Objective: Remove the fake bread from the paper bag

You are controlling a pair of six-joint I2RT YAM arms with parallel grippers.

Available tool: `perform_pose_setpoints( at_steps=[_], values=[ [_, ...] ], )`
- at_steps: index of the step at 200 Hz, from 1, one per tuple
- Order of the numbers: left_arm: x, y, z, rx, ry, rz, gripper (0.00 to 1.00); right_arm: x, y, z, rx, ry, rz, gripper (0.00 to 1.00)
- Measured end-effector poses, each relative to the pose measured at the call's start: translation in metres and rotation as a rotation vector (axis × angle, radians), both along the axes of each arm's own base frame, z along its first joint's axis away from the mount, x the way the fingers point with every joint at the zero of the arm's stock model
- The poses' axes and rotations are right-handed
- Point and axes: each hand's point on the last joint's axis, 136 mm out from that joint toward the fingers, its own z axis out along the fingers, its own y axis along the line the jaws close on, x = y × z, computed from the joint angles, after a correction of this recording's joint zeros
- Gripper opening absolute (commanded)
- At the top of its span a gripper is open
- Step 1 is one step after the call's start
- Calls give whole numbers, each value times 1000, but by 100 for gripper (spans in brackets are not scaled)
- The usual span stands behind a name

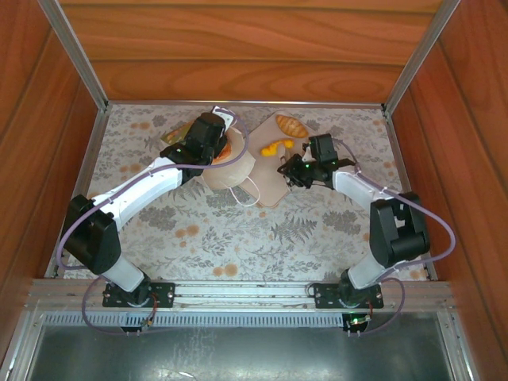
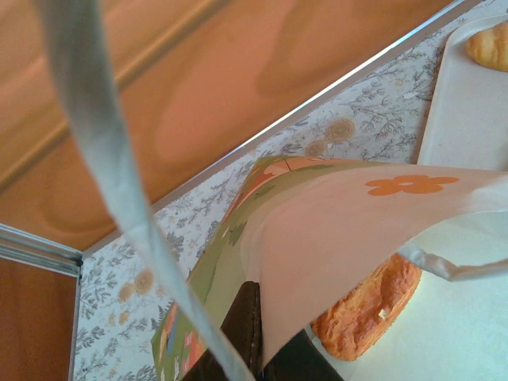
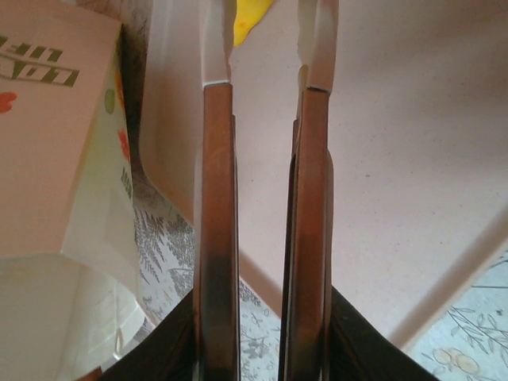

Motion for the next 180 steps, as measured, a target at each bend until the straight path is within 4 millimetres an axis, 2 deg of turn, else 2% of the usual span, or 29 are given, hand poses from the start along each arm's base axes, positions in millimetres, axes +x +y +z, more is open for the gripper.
perform_pose_setpoints(
  at_steps=[45, 75, 124, 161, 180],
  values=[
    [0, 0, 0, 1, 0, -1, 0, 7, 7, -7, 57, 40, -38, 47],
    [0, 0, 0, 2, 0, -1, 0, 5, 9, -6, 77, 54, -34, 47],
    [0, 0, 0, 7, 0, -4, 0, -23, 1, -10, 68, 100, -31, 47],
    [0, 0, 0, 7, 0, -4, 0, -37, -3, 9, 67, 90, -19, 46],
    [0, 0, 0, 6, -1, -4, 0, -46, -6, 18, 60, 82, -3, 42]
  ],
)
